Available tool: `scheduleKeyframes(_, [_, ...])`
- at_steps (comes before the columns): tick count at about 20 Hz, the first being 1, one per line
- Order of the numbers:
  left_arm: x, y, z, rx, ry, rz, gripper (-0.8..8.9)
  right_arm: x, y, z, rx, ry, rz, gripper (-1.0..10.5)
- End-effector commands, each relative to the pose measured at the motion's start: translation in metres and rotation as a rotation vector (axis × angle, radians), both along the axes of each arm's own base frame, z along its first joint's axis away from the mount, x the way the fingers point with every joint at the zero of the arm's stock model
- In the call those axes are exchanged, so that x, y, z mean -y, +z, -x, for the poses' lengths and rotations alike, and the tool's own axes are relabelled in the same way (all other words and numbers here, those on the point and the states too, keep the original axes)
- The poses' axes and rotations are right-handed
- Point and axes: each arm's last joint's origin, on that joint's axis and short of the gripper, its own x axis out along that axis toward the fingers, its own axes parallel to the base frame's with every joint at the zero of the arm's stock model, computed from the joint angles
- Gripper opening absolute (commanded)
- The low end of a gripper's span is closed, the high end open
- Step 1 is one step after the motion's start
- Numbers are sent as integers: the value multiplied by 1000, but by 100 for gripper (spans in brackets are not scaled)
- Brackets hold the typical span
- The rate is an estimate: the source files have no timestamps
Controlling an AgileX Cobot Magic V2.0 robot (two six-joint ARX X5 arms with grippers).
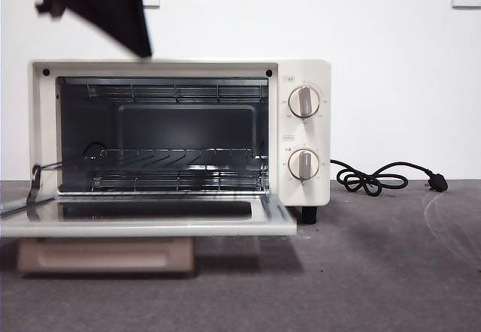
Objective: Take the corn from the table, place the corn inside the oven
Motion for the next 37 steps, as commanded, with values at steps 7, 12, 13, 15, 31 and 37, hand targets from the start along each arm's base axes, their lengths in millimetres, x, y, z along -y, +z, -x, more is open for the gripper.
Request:
scheduleKeyframes(7, [-44, 81, 61, 415, 51, 332, -6, -48, 13, -23, 219, 202, -176, -12])
scheduleKeyframes(12, [-90, 108, 112, 651, 198, 378, -6, -97, -2, -33, 456, 228, -68, -12])
scheduleKeyframes(13, [-100, 111, 124, 691, 233, 394, -6, -107, -7, -35, 492, 228, -33, -12])
scheduleKeyframes(15, [-119, 115, 146, 763, 291, 413, -6, -124, -19, -37, 561, 220, 43, -12])
scheduleKeyframes(31, [-160, 102, 193, 797, 438, 374, -6, -199, -79, -71, 935, 249, 745, -13])
scheduleKeyframes(37, [-161, 102, 192, 797, 441, 372, -6, -226, -101, -87, 1013, 297, 934, -13])
